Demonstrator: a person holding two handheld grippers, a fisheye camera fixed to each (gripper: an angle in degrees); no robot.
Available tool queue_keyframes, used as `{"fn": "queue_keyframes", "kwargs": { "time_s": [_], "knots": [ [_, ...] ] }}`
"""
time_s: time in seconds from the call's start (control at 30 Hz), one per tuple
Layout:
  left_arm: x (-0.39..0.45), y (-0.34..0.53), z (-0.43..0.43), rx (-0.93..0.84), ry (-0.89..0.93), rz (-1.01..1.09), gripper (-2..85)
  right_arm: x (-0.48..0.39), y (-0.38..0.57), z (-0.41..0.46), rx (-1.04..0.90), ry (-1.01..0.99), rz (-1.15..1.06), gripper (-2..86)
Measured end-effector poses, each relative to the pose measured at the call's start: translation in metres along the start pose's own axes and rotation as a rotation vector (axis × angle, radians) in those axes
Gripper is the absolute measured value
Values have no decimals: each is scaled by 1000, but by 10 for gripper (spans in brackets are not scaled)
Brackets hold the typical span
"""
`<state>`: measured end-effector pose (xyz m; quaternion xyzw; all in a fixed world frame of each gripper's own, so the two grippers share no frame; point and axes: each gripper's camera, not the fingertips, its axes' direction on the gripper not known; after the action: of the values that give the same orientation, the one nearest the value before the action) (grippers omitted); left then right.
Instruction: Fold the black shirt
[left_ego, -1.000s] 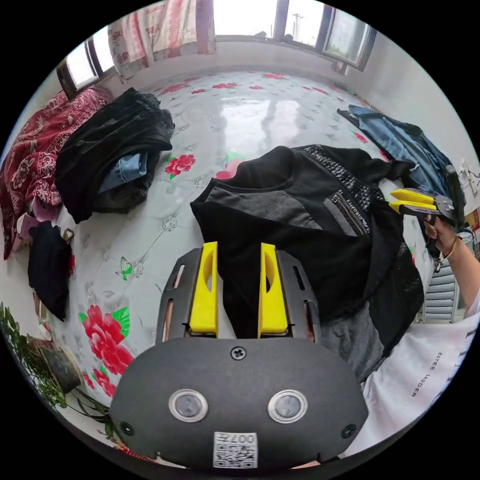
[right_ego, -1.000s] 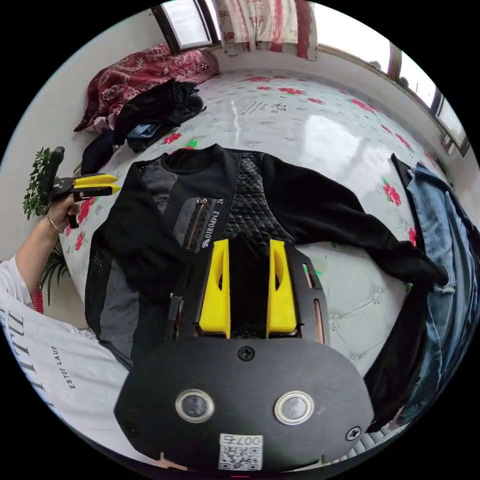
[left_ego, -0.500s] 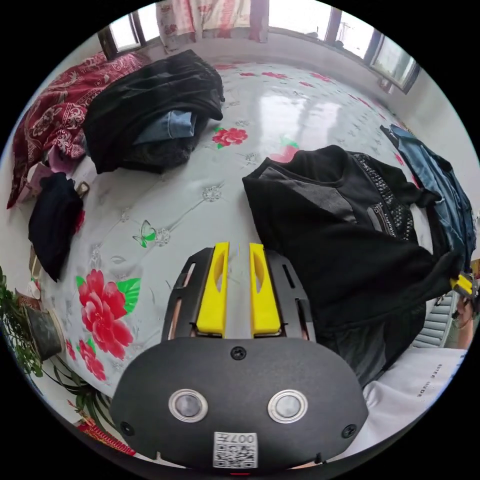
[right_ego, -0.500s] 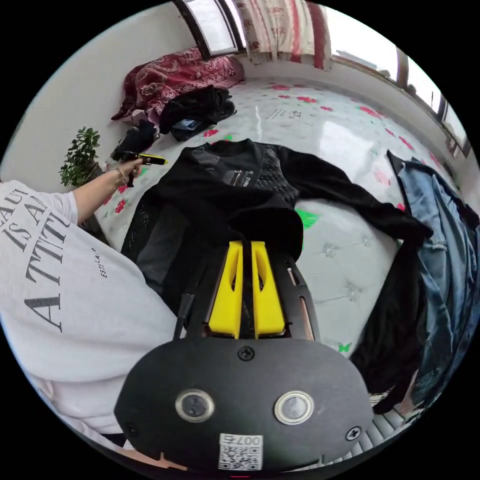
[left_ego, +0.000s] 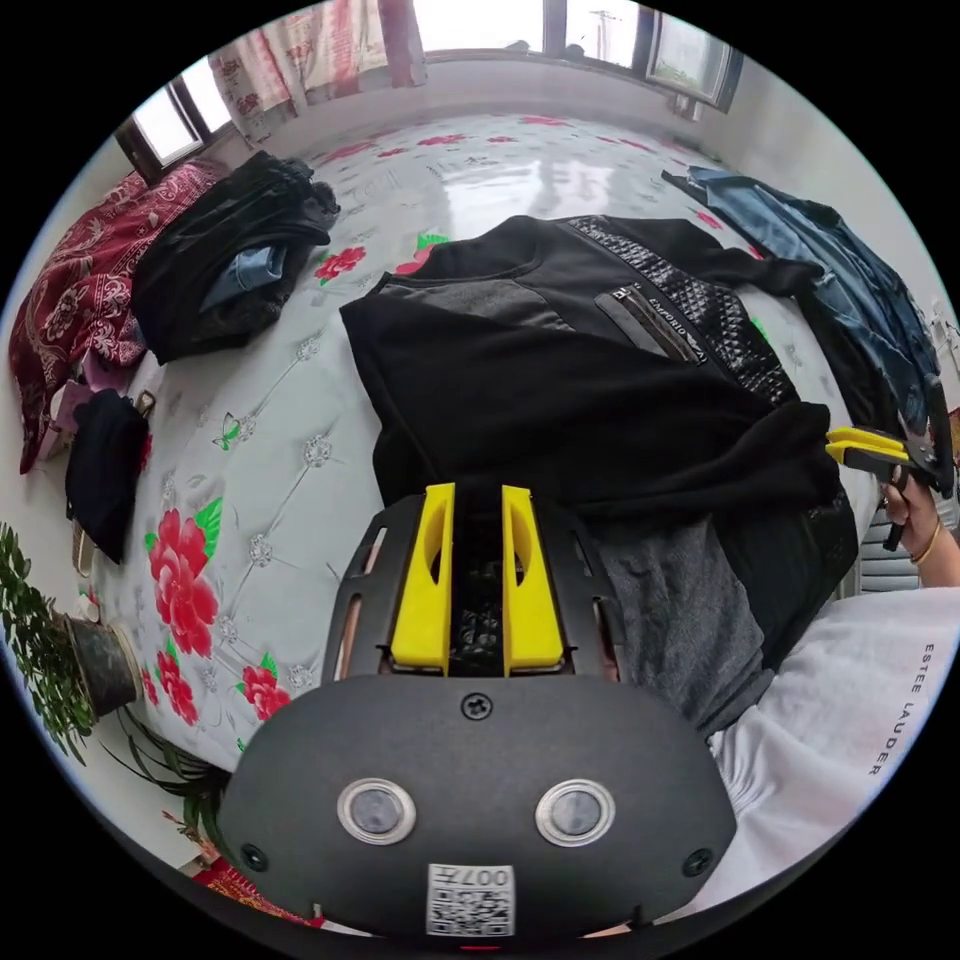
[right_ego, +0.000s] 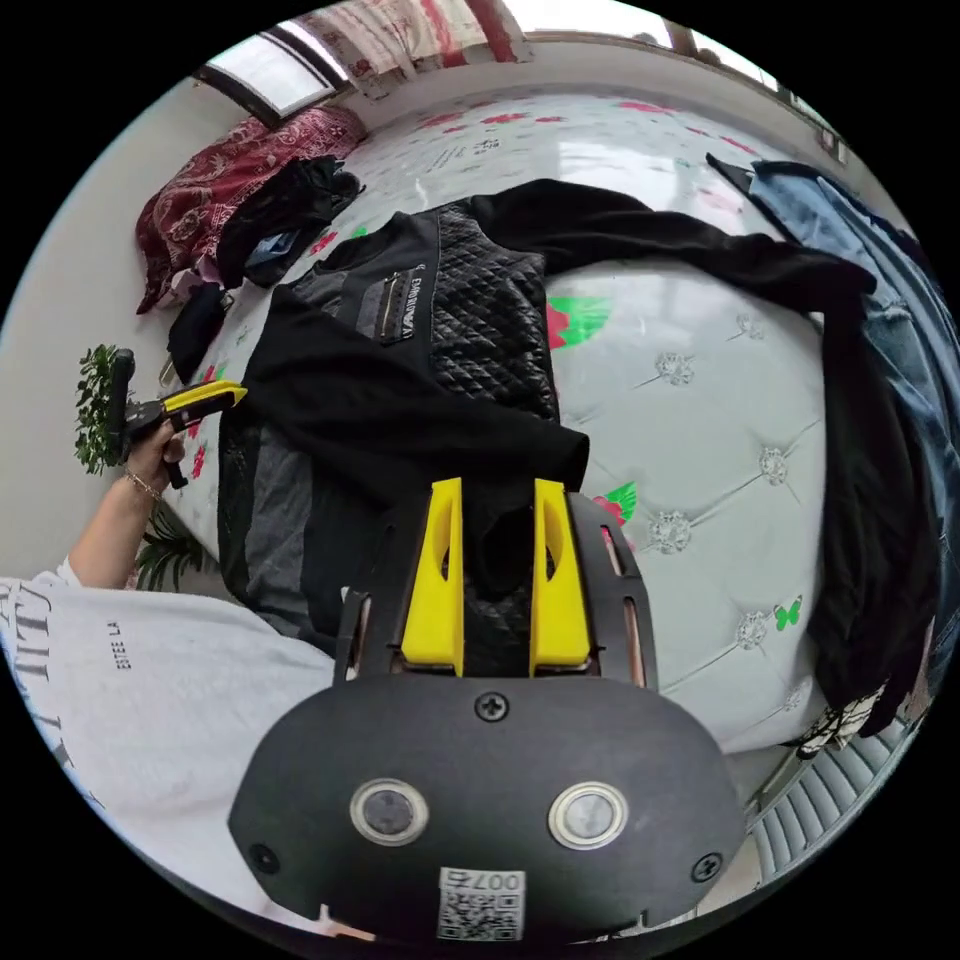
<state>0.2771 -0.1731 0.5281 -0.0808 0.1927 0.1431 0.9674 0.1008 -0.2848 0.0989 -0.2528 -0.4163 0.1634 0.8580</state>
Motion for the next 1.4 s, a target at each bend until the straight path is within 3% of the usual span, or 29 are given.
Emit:
{"fn": "queue_keyframes", "kwargs": {
  "time_s": [0.1,0.23,0.33,0.5,0.6,0.73,0.97,1.2,1.4],
  "knots": [
    [-7,-17,26,-81,-59,6,52,16,-12,13,-73,-70,68,35],
    [-13,-20,42,-86,-104,76,24,1,11,-60,96,-174,-187,18],
    [-18,-23,43,-85,-102,73,17,10,38,-77,12,-195,-322,16],
    [-29,-21,41,-42,-75,-7,12,50,63,-22,-230,-132,-212,24],
    [-39,-16,26,-36,-64,-100,5,80,54,-63,-78,-230,-134,35],
    [-50,17,-3,48,-19,-274,-8,165,20,-131,175,-208,57,49],
    [-36,67,1,-69,73,-401,-9,339,-49,-195,531,-298,509,82],
    [-32,72,-5,-125,44,-443,-10,434,-123,-233,656,-361,763,114],
    [-33,64,1,-152,82,-523,-9,507,-159,-233,555,-322,1091,76]
  ]
}}
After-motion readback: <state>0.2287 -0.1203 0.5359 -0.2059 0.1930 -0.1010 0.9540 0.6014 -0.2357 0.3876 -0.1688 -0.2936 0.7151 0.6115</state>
